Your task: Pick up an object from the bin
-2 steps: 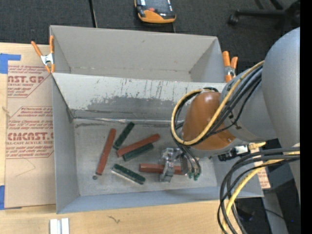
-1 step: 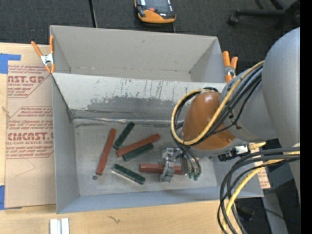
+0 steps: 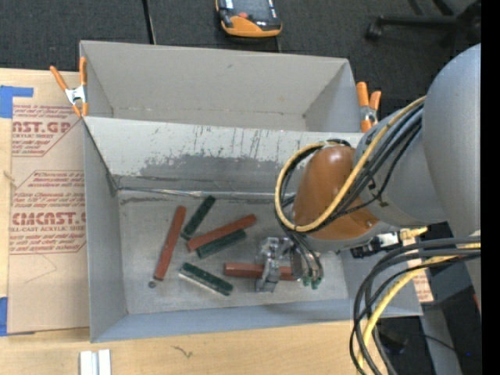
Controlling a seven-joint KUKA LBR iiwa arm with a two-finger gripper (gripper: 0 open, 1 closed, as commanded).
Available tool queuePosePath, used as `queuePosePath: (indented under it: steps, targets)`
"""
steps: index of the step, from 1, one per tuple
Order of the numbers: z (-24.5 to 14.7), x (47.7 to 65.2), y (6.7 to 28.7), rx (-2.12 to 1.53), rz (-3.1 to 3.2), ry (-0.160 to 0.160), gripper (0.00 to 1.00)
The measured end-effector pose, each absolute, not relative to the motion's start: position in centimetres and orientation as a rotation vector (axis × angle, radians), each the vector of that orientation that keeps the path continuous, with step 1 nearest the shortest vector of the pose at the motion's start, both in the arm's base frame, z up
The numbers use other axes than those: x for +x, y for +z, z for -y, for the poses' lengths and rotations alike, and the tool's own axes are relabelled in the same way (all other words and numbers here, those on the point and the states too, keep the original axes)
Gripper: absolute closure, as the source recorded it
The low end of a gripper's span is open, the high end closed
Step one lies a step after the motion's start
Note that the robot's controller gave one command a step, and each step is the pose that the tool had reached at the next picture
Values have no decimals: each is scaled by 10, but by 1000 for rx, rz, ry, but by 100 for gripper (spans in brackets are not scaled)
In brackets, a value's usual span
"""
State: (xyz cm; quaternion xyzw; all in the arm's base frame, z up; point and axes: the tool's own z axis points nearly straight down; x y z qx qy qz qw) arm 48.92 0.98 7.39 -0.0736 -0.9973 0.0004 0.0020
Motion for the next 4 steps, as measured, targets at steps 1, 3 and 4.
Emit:
queuePosePath:
  steps: [1,3,4]
  targets:
    - [-10,489,86,-231,3128,0,100]
    - [-10,488,113,-230,3126,0,100]
    - [-10,488,135,-230,3127,-1,100]
